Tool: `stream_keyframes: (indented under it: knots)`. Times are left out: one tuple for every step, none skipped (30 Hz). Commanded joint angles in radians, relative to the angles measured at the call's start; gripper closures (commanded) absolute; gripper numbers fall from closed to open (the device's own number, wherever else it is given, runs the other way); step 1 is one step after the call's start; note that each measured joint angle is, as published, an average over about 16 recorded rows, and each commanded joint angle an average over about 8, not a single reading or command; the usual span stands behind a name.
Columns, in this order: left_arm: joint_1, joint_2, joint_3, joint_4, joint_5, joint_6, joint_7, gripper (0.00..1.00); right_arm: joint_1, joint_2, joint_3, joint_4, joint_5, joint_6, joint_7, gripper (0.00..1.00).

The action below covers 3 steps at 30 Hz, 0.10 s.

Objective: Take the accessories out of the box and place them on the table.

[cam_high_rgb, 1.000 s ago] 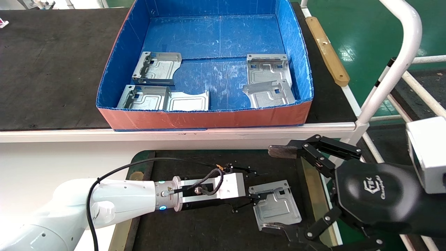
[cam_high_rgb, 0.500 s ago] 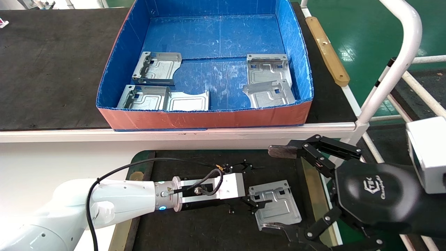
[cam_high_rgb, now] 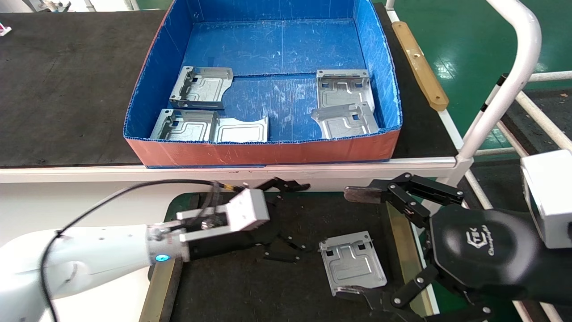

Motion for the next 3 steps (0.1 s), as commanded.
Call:
stream_keyframes:
  knots:
    - [0.017,-0.044,-0.022,-0.059,-0.019,0.019,-0.062,0.0,0.0,0.0,0.0,0.0,0.0,0.0,0.0,0.0]
    - [0.019,-0.05,-0.026,-0.068,-0.022,0.021,-0.071,0.0,0.0,0.0,0.0,0.0,0.0,0.0,0.0,0.0]
    - [0.022,-0.056,-0.029,-0.076,-0.025,0.024,-0.079,0.0,0.0,0.0,0.0,0.0,0.0,0.0,0.0,0.0]
